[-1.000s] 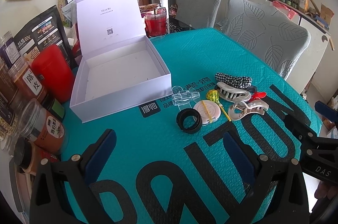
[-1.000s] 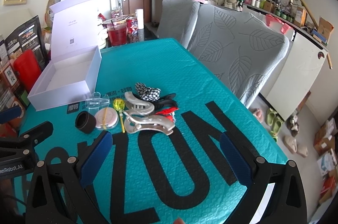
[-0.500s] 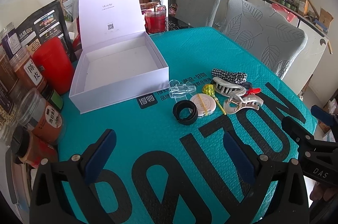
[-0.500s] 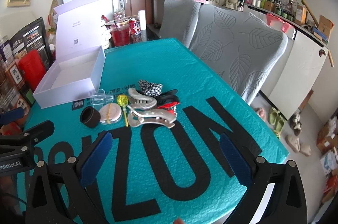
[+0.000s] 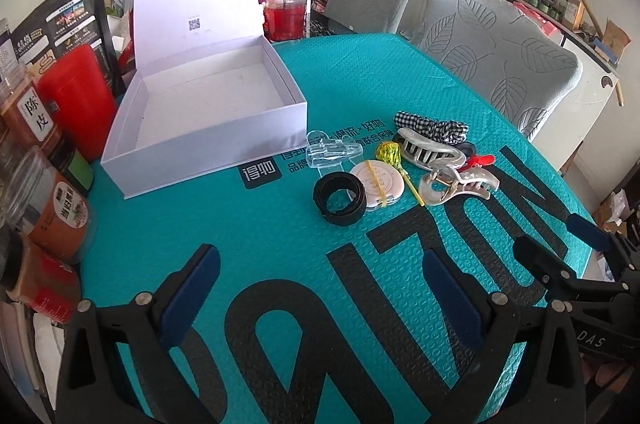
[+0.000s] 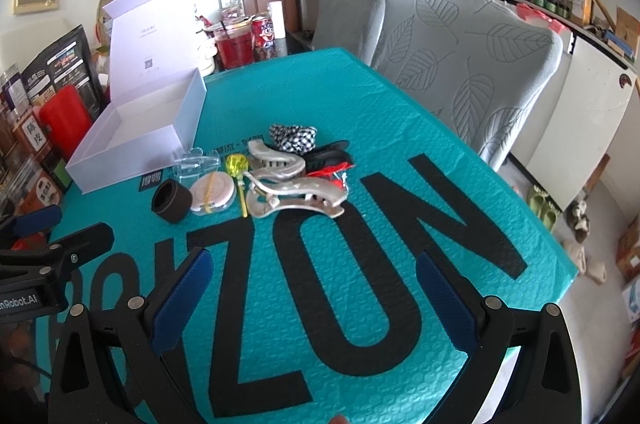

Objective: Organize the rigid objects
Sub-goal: 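Grasp the black rubber ring with the left tool while the right tool grasps the red toy fan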

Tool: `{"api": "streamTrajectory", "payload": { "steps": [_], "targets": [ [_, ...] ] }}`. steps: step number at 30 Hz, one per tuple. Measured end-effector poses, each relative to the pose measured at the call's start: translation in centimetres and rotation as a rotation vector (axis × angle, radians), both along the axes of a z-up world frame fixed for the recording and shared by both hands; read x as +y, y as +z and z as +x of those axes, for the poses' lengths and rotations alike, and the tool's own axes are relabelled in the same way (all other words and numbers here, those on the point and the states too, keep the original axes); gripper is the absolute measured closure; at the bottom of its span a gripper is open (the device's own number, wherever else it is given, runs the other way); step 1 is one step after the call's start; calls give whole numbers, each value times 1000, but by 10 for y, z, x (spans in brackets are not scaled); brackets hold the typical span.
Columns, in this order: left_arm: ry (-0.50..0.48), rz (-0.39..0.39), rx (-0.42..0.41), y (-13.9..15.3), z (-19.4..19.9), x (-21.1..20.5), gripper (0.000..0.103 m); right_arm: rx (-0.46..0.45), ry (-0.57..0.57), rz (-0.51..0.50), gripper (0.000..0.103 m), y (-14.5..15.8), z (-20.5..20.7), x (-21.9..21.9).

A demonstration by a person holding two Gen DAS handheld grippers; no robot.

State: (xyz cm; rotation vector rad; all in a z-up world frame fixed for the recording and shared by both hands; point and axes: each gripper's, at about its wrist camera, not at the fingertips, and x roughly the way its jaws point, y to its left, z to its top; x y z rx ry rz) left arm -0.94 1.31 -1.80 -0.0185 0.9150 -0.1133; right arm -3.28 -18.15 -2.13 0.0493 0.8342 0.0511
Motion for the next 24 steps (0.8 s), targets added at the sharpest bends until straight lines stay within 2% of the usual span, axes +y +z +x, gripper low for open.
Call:
{"api": "streamTrajectory", "payload": {
  "steps": [11, 16, 18, 24],
  "targets": [
    [-11, -38, 55, -20, 28, -2, 1, 65, 20, 39, 0, -24, 27, -3],
    [-19, -90, 97, -32, 47, -2, 12, 73, 22, 48, 0, -31, 39, -6],
    [-31, -124, 115, -37, 53, -2, 21, 75, 21, 51, 0, -33, 44, -7],
    [-48, -154, 153, -53, 71, -8, 24, 76, 25, 58, 0, -37, 58, -12]
  ]
}}
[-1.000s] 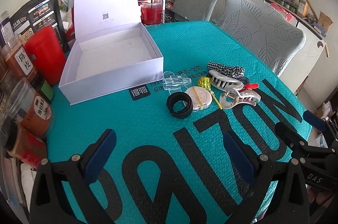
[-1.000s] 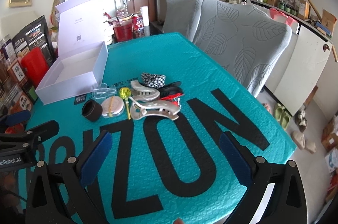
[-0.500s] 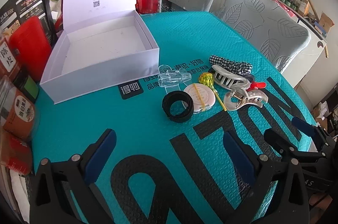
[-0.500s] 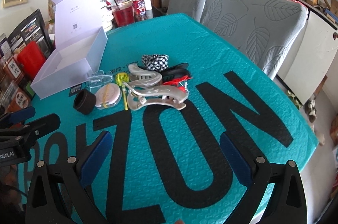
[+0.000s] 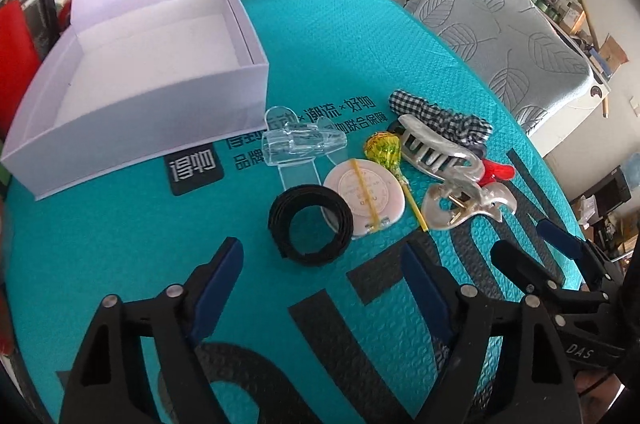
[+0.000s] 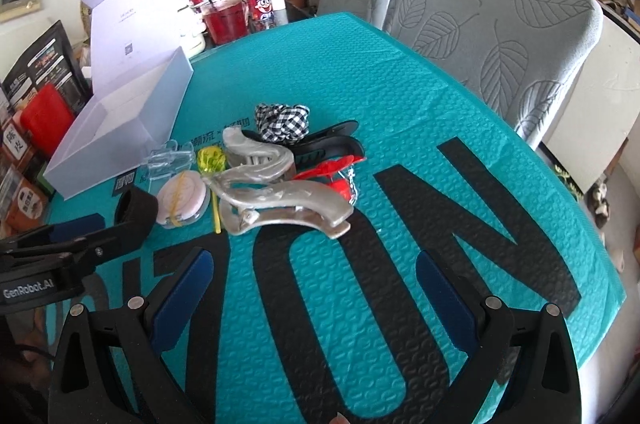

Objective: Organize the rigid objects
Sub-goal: 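Grasp the black rubber ring with the left tool while the right tool grasps the red toy fan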

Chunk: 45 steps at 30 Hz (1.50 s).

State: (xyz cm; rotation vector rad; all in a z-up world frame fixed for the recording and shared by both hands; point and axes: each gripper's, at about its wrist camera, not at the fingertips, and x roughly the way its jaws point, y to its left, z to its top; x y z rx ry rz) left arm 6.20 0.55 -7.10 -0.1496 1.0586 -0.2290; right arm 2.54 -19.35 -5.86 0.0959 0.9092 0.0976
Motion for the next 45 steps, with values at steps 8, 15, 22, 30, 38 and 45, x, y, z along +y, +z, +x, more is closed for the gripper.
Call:
{"api": "streamTrajectory", "payload": {
  "steps": [8, 15, 22, 30, 38, 45],
  "targets": [
    [9, -49, 3, -8, 12, 9, 61, -1, -22, 40, 0, -2, 18, -6],
    [-2, -34, -26, 3, 12, 11, 62, -63, -98, 59, 0, 9, 23, -17],
    [-45, -18, -67, 17, 17, 0, 62, -66, -114, 35, 2, 9, 36, -22],
    [-77, -18, -67, 21, 19, -11, 62, -20, -105, 8, 42, -2, 52, -26],
    [-65, -2, -78, 22, 16, -9, 62, 63, -39, 100, 63, -14, 64, -23],
    [-57, 7, -87, 25, 4, -6, 62, 65, -37, 66, 70, -16, 55, -15]
  ]
}}
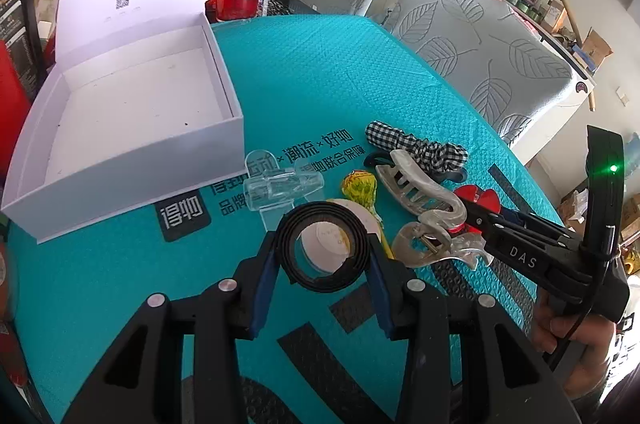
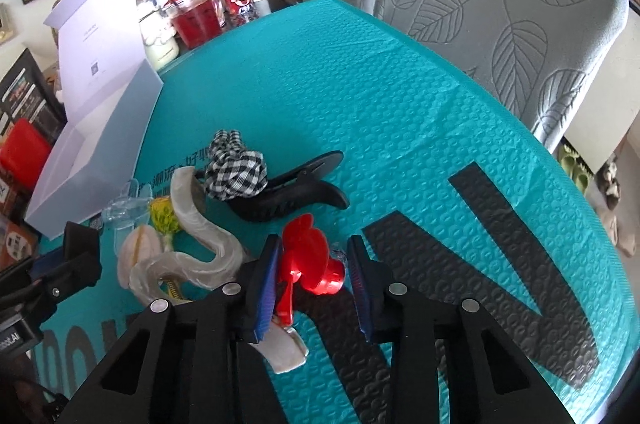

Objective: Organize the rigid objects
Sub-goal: 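Grasp the black rubber ring with the left tool while the right tool grasps the red toy fan, then carry the ring and fan into the white box with both tools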

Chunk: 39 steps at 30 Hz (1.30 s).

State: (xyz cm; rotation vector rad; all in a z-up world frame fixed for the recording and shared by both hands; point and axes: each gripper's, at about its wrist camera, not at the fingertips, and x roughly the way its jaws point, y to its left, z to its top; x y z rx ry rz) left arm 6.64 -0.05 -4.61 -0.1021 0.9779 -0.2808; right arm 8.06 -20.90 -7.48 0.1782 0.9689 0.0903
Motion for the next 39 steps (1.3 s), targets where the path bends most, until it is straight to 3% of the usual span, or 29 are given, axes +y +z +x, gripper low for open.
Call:
{"api": "streamTrajectory", "payload": {
  "steps": [9, 19, 39],
  "targets": [
    [5, -3, -13, 5, -22, 0, 62, -58, -23, -54, 70, 13, -31, -6],
    [12, -6, -37, 12, -55, 3, 62, -106, -20, -49, 70, 27, -65, -8],
    [112, -4, -63, 14, -116, 47, 62, -151, 94, -49, 70, 40, -123, 42]
  ]
}}
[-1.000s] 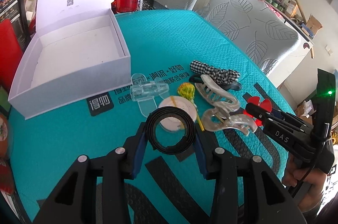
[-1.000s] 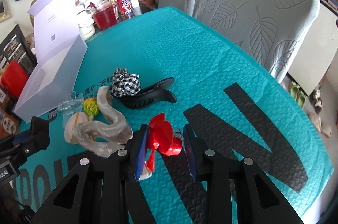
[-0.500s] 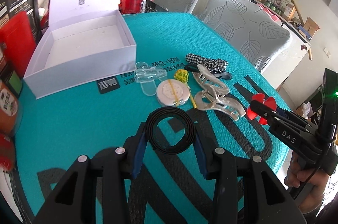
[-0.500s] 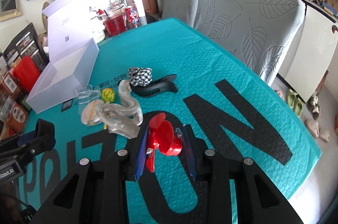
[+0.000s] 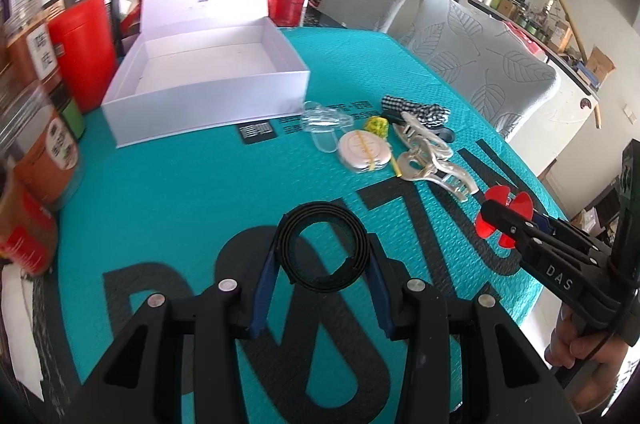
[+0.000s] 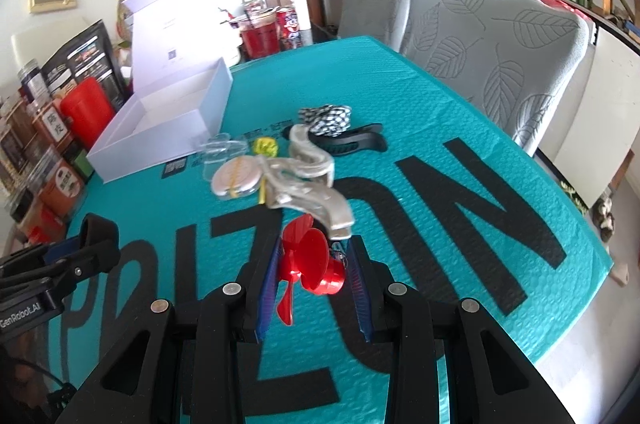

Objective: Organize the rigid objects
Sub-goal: 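Carry the ring and fan into the white box with both tools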

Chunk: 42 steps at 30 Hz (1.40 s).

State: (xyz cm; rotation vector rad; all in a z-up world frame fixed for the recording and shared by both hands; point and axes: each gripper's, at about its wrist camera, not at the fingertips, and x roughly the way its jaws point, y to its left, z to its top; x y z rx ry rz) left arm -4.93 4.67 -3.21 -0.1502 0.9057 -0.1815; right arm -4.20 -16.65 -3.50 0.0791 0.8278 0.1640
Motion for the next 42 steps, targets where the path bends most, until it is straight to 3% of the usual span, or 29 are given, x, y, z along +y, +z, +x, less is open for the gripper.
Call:
{"api": "streamTrajectory", "payload": {
  "steps": [20, 32, 42],
  "targets": [
    [203, 27, -40, 14, -40, 44, 62, -19, 294, 40, 70, 2, -11, 73],
    [247, 38, -22, 17, -14, 62, 62, 1, 424, 42, 70, 2, 2, 105],
    [219, 50, -32, 27, 17, 66, 62, -5, 474, 30, 70, 14, 27, 120]
  ]
}}
